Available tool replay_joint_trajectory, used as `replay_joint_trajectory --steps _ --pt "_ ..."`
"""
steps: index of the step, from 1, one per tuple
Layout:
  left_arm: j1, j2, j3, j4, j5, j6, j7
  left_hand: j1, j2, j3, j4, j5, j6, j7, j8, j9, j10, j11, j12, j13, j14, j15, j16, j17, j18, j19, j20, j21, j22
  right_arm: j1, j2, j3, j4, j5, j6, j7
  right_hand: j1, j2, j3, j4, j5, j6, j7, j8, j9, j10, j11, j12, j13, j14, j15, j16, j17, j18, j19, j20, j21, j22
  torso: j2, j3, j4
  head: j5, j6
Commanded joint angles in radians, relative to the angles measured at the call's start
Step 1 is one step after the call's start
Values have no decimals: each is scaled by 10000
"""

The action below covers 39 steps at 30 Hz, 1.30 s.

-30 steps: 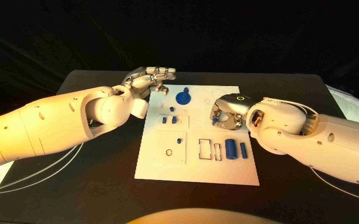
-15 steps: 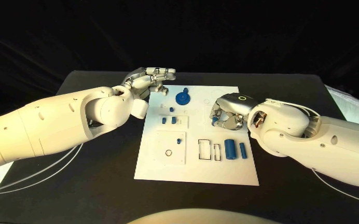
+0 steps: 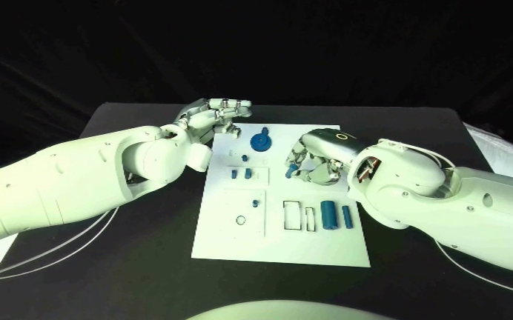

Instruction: Assemble the parts on the task board

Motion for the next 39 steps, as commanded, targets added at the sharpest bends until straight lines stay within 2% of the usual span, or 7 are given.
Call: replay_joint_trajectory --steps 1,5,9,15,20,29,39 --pt "2 28 6 4 55 320 -13 12 35 -50 -9 -22 -46 6 44 -16 -60 10 15 12 -51 4 -66 -9 181 -68 0 -47 -8 -98 270 -1 134 548 -314 314 -76 46 22 25 -37 63 13 17 -7 71 11 -62 -12 315 -31 22 -7 -14 52 -1 38 1 8 4 8 98 -30" --pt "2 52 6 -23 60 342 -16 12 35 -50 -9 -22 -46 6 44 -16 -60 10 15 12 -51 4 -66 -9 181 -68 0 -47 -8 -228 717 -9 204 672 -323 478 -72 52 32 21 -38 58 14 12 -8 67 10 -73 -14 313 -31 15 -20 -11 47 -1 33 -8 6 6 11 160 -54" --pt "2 88 6 -49 67 355 -17 12 35 -50 -9 -22 -46 6 44 -16 -60 10 15 12 -51 4 -66 -9 181 -68 0 -47 -8 -400 1220 -46 122 842 -172 637 -67 59 43 18 -38 53 15 8 -8 65 10 -82 -15 311 -31 7 -33 -6 32 -1 20 -32 4 -15 15 206 -81" --pt "2 123 6 -81 72 352 -23 12 35 -50 -9 -22 -46 6 44 -16 -60 10 15 12 -51 4 -66 -9 181 -68 0 -47 -8 -736 1816 -112 -203 1051 109 871 -111 42 35 30 -58 25 31 -13 -10 48 26 -124 -19 304 -23 -11 -65 0 15 2 7 -57 21 -5 -22 322 -139" --pt "2 144 6 -90 73 349 -27 12 35 -50 -9 -22 -46 6 44 -16 -60 10 15 12 -51 4 -66 -9 181 -68 0 -47 -8 -900 2128 -185 -539 1091 302 942 -120 45 36 34 -60 18 34 -19 -11 42 30 -136 -20 303 -20 -11 -66 1 11 3 5 -62 15 -6 -8 352 -190" --pt "2 160 6 -91 73 352 -26 12 35 -50 -9 -22 -46 6 44 -16 -60 10 15 12 -51 4 -66 -9 181 -68 0 -47 -8 -1014 2377 -264 -891 1020 701 915 -131 51 37 40 -64 11 38 -24 -11 39 34 -146 -21 300 -17 -18 -79 2 7 4 1 -68 7 8 -3 403 -266" --pt "2 159 6 -89 73 359 -32 12 35 -50 -9 -22 -46 6 44 -16 -60 10 15 12 -51 4 -66 -9 181 -68 0 -47 -8 -1068 2444 -286 -1067 599 932 790 -136 56 39 42 -67 10 38 -25 -10 41 35 -151 -20 300 -15 -14 -74 3 3 5 -1 -73 8 10 -8 406 -310"
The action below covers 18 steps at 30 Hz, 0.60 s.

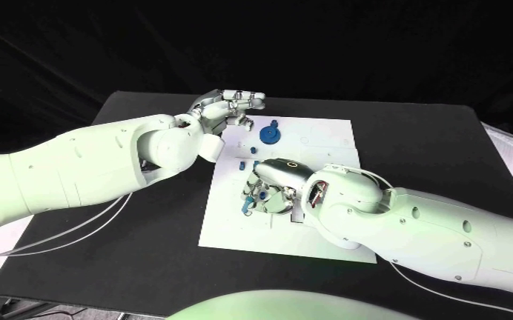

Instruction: Assemble the parts on the task board

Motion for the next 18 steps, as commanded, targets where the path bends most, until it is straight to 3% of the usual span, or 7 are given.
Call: replay_joint_trajectory --steps 1,6,13,18 --pt "3 20 7 12 56 194 33 11 35 -51 -10 -22 -46 7 44 -16 -62 11 15 16 -51 4 -66 -11 181 -69 0 -48 -11 -14 21 -4 -28 -347 444 -17 -66 -5 17 15 23 75 -26 34 15 48 24 -59 10 300 -17 -14 -2 3 4 5 0 -9 6 5 6 -6 -27" --pt "3 20 7 9 56 193 24 11 35 -51 -10 -22 -46 7 44 -16 -62 11 15 16 -51 4 -66 -11 181 -69 0 -48 -11 -17 16 -5 -28 -488 679 -105 -67 0 20 14 24 78 -28 35 17 53 23 -62 11 298 -16 -22 -15 3 4 6 1 -8 2 1 0 2 -56" --pt "3 13 7 6 56 199 18 5 45 -77 -11 -14 -68 13 45 -18 -89 16 33 17 -69 12 -69 -37 185 -84 6 -87 -36 -18 -29 -5 -6 -856 618 -272 -67 3 21 14 25 81 -30 36 18 58 22 -63 12 297 -16 -21 -14 1 8 6 5 0 6 10 0 6 -72" --pt "3 12 7 4 56 205 17 5 45 -77 -11 -14 -68 13 45 -18 -89 16 33 17 -69 12 -69 -37 185 -84 6 -87 -36 -20 -16 -5 14 -975 662 -313 -67 4 22 13 25 82 -31 37 19 60 21 -64 13 297 -16 -20 -14 1 10 7 7 3 -2 -3 6 -3 -80"
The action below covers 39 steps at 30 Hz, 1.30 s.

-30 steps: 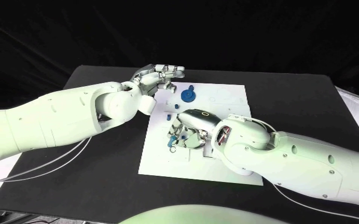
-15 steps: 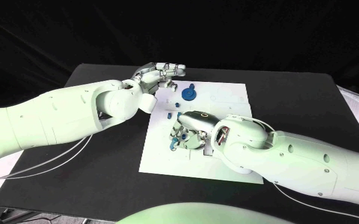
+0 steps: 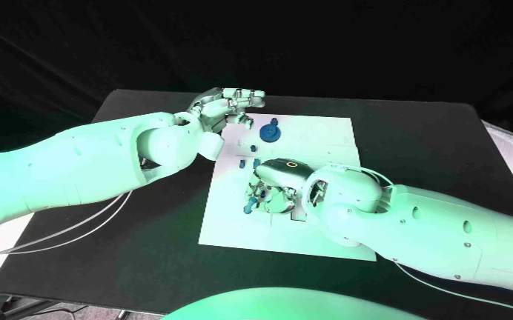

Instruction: Assemble the parts on the task board

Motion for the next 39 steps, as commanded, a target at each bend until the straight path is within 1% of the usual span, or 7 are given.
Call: replay_joint_trajectory --steps 1,14,21,24,29,34,39 --pt "3 16 7 10 51 196 37 5 45 -49 17 -15 -55 27 45 -8 -53 -20 33 9 -69 12 -69 -9 185 -84 6 -25 -7 -14 23 -5 19 -433 253 -168 -68 7 22 12 67 54 0 62 16 60 20 -61 7 297 -16 -20 -15 0 10 7 7 3 -5 -8 5 -2 -5" --pt "3 19 7 29 51 195 34 5 45 -49 17 -15 -55 27 45 -8 -53 -20 33 9 -69 12 -69 -9 185 -84 6 -25 -7 -60 350 -34 -66 -1240 700 -578 -185 -76 -41 35 23 11 10 24 15 41 38 -143 5 282 -4 -45 -62 8 -20 17 -13 -29 -7 -17 8 -16 -12" --pt "3 17 7 26 51 185 31 5 45 -49 17 -15 -55 27 45 -8 -53 -20 33 9 -69 12 -69 -9 185 -84 6 -25 -7 -97 387 -54 -116 -1220 560 -509 -527 -490 -289 132 290 -553 272 -301 -121 -528 280 -569 -39 252 188 -74 -133 14 -84 150 -60 -91 -10 -12 -1 -2 -24" --pt "3 21 7 25 51 190 26 5 45 -49 17 -15 -55 27 45 -8 -53 -20 33 9 -69 12 -69 -9 185 -84 6 -25 -7 -101 369 -57 -145 -1148 403 -442 -667 -724 -561 157 433 -1214 468 -350 -267 -1097 472 -801 -49 209 342 -145 -253 45 -191 290 -160 -246 -11 -15 -3 -4 -18" --pt "3 25 7 15 51 201 15 1 53 -62 17 -12 -65 31 48 -9 -68 -15 44 10 -73 15 -61 -9 186 -90 9 -40 -16 -104 271 -59 -116 -999 -270 -180 -722 -852 -1665 200 631 -2632 744 -304 -275 -2613 774 -783 -24 -3 590 -625 -914 233 -717 548 -735 -1099 -8 -3 -4 -9 1" --pt "3 29 7 -6 51 232 -8 -9 56 -71 22 -12 -72 35 48 -9 -77 -11 48 10 -78 17 -63 -19 188 -95 11 -55 -26 -106 71 -57 59 -769 -1333 288 -464 -732 -2312 168 724 -2477 726 -231 -218 -2645 745 -454 7 -5 574 -666 -997 248 -714 555 -806 -1187 -8 3 -3 -43 33" --pt "2 38 7 -28 51 262 -20 -9 56 -72 23 -12 -72 36 48 -9 -78 -11 49 10 -78 17 -63 -20 188 -96 11 -57 -27 -106 -405 7 465 -516 -2181 646 -232 -536 -2523 80 866 -2157 678 -145 -176 -2294 680 -109 27 18 521 -652 -997 236 -633 512 -768 -1129 -20 -7 -12 -103 78"
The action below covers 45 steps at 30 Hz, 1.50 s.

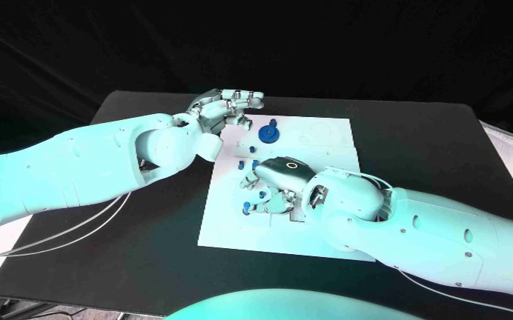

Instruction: Assemble the parts on the task board

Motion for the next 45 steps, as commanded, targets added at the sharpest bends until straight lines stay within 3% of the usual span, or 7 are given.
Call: replay_joint_trajectory --steps 1,8,12,17,20,33,45 --pt "2 22 7 -2 47 230 19 -9 56 -46 -5 -12 -34 2 48 -11 -79 -11 49 15 -78 17 -63 -9 189 -59 -25 -57 -9 -1 -291 54 261 332 -1235 616 127 46 -105 2 95 145 -5 72 17 146 -18 123 10 19 -26 -48 -9 76 44 -52 11 25 -14 -6 -18 -50 54" --pt "1 -7 6 -2 47 217 29 -9 56 -46 -5 -12 -34 2 48 -11 -79 -11 49 15 -78 17 -63 -9 189 -59 -25 -57 -9 324 -1841 219 1181 1458 -1069 117 99 316 -227 73 135 479 -125 89 25 1052 -194 628 70 63 -149 7 39 65 110 -140 52 84 -52 -23 -80 -294 214" --pt "1 -34 3 8 47 192 39 -9 56 -46 -5 -12 -34 2 48 -11 -79 -11 49 15 -78 17 -63 -9 189 -59 -25 -57 -9 618 -2965 248 1661 2369 -944 -495 -100 289 -369 243 248 783 -391 166 53 2852 -606 1496 491 257 -442 510 688 -293 1148 -349 1122 1777 -116 -51 -172 -463 289" --pt "0 -66 -8 26 47 146 53 -9 56 -46 -5 -12 -34 2 48 -11 -79 -11 49 15 -78 17 -63 -9 189 -59 -25 -57 -9 782 -4311 201 2185 3021 -974 -1678 -813 75 -973 826 1242 1047 -749 314 78 4144 -1000 2830 1814 471 -816 1251 1608 -535 1785 -776 1852 2892 -162 -53 -288 -681 412" --pt "0 -72 -19 44 48 135 52 -9 56 -46 -5 -12 -34 2 48 -11 -79 -11 49 15 -78 17 -63 -9 189 -59 -25 -57 -9 793 -4764 117 2316 3053 -961 -2255 -854 104 -1466 1206 1696 1130 -838 469 118 3969 -1075 5412 4962 522 -904 1693 2178 -600 1909 -840 2060 3221 -184 -54 -351 -730 442" --pt "-4 -51 -80 42 48 182 24 -23 71 -64 2 -9 -46 6 52 -11 -98 -6 64 16 -94 23 -71 -43 189 -66 -20 -74 -20 647 -5221 -37 2469 2395 -139 -3884 -1156 486 -2810 2535 1822 946 -804 915 391 4190 -1007 10017 10596 615 -797 2443 3300 -654 2006 -760 2235 3529 -225 -50 -389 -815 397" --pt "-21 -79 -92 36 48 184 17 -23 71 -64 2 -9 -46 6 52 -11 -98 -6 64 16 -94 23 -71 -43 189 -66 -20 -74 -20 351 -4744 -66 2406 1782 -58 -4019 -914 528 -3052 2603 1840 939 -826 1123 514 4344 -1021 10575 11292 639 -807 2549 3478 -678 2067 -756 2288 3635 -227 -47 -408 -767 366"
